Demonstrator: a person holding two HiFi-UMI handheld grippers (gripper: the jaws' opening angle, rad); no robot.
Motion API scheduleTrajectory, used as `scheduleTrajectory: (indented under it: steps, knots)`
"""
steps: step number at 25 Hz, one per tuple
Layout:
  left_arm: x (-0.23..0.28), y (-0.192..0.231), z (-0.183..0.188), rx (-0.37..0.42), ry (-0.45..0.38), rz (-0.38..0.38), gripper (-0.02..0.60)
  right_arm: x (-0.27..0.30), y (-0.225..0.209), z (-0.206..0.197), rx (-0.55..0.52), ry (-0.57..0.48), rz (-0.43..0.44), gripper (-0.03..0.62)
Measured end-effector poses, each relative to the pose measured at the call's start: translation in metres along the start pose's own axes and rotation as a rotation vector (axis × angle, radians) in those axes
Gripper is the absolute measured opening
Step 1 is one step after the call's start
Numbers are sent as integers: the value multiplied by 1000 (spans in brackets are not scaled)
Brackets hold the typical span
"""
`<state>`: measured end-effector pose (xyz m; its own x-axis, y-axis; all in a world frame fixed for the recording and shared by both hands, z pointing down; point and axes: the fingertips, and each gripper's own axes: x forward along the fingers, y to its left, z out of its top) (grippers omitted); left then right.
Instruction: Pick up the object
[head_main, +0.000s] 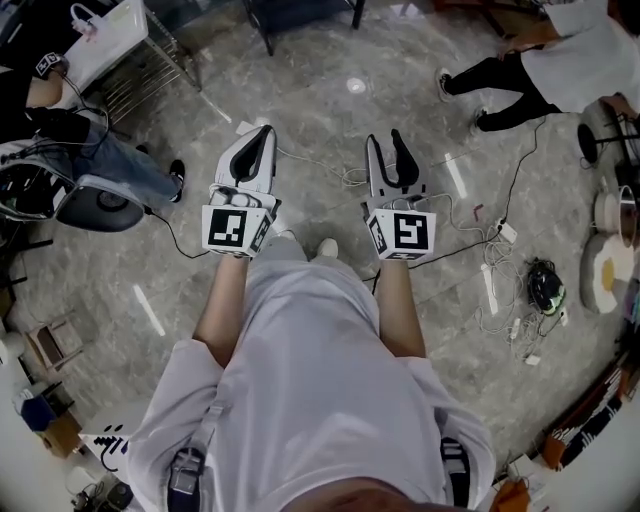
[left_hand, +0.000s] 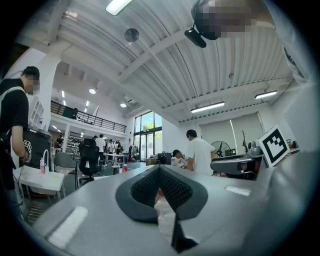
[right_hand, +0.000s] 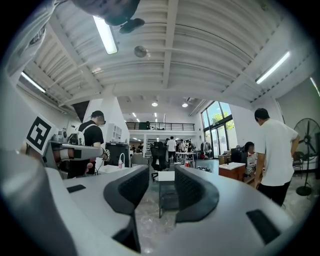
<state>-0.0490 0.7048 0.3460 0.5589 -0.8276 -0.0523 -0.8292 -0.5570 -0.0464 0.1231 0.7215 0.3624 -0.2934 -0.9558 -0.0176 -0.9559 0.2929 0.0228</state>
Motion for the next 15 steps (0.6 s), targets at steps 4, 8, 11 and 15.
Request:
scheduleTrajectory:
  steps: [4, 8, 11, 15]
  knots:
    - [20, 5, -8, 8, 18, 14, 0, 21, -11, -10, 8, 23, 20, 170]
    - [52, 28, -24, -5, 41, 27, 0, 56, -19, -17, -4, 40, 35, 211]
    - [84, 54, -36, -10, 45, 36, 0, 96, -29, -30, 0, 58, 41, 241]
    - [140, 106, -47, -29, 36, 31, 0, 171, -45, -38, 0, 67, 42, 255]
